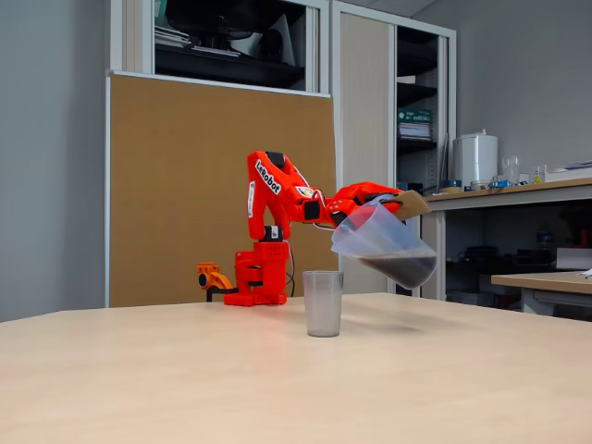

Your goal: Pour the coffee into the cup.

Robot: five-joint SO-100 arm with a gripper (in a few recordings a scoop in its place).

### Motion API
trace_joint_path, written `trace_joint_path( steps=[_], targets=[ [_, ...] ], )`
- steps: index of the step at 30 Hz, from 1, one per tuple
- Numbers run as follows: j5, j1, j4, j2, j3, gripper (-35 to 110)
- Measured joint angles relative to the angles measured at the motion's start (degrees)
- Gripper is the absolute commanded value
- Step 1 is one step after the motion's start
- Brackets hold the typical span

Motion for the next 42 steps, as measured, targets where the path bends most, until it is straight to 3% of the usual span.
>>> trace_joint_path(
  steps=[42],
  targets=[
    [6.94,-0.7,-0.18,4.57,4.92,0]
  ],
)
